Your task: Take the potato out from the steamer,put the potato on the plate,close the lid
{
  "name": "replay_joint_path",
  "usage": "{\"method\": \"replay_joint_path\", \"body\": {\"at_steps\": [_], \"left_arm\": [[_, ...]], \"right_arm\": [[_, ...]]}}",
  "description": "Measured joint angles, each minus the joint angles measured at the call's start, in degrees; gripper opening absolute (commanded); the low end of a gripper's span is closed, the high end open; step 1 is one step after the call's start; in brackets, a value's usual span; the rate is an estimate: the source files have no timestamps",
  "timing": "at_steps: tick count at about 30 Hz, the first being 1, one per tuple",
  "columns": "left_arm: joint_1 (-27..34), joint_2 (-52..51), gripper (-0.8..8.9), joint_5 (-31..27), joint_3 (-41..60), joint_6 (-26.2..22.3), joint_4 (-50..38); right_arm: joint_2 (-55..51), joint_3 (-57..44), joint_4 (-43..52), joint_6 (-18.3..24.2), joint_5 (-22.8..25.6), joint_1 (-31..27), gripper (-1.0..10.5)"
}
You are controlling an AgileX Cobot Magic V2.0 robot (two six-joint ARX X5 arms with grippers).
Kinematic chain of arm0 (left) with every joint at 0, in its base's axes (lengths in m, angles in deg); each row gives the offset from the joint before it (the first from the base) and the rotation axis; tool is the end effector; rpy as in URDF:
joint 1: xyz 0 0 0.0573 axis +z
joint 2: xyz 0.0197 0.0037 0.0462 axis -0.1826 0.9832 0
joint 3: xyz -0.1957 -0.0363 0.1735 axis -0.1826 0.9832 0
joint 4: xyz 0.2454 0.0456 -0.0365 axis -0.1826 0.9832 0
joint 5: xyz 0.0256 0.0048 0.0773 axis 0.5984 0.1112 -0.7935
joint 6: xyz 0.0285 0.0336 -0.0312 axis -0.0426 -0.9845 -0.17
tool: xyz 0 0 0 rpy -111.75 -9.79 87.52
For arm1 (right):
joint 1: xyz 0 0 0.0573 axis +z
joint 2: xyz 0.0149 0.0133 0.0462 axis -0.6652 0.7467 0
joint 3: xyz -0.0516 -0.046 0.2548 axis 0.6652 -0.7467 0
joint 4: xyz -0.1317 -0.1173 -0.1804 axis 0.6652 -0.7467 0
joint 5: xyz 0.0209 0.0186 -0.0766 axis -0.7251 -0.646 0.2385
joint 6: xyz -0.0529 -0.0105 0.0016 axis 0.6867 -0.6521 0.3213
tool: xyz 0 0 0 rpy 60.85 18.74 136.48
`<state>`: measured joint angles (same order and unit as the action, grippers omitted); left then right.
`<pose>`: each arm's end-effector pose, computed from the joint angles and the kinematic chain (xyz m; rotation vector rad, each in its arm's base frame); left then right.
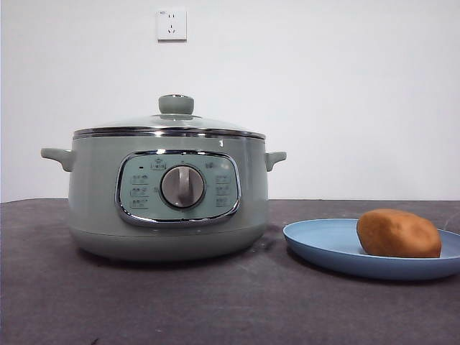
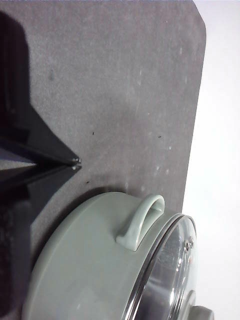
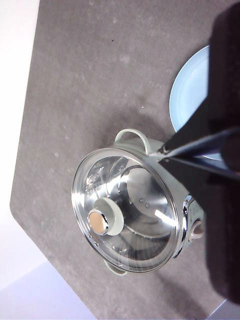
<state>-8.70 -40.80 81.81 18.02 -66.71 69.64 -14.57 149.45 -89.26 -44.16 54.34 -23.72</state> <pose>0.0955 -0.0009 0.1520 -0.1648 0.1710 -0.0956 0.1797 0.0669 0.4112 -0.0004 0.5165 0.5840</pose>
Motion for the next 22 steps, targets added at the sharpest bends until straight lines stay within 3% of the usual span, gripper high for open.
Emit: {"method": "replay_joint_path", "body": {"at_steps": [11, 18, 22], "left_arm": [[0.00, 0.00, -0.01, 0.00, 0.00, 0.00, 0.00], [0.00, 0.00, -0.01, -0.02, 0.00, 0.00, 0.00], [0.00, 0.00, -0.01, 0.00, 0.00, 0.00, 0.00]], "right_arm": [[0.00, 0.02, -0.09, 0.52, 0.00, -0.50, 0.0], [-0.26, 0.00, -0.44, 1.86, 0.04, -10.29, 0.0], [-2.89, -0.96, 0.37, 1.01, 0.00, -12.55, 0.0]]}}
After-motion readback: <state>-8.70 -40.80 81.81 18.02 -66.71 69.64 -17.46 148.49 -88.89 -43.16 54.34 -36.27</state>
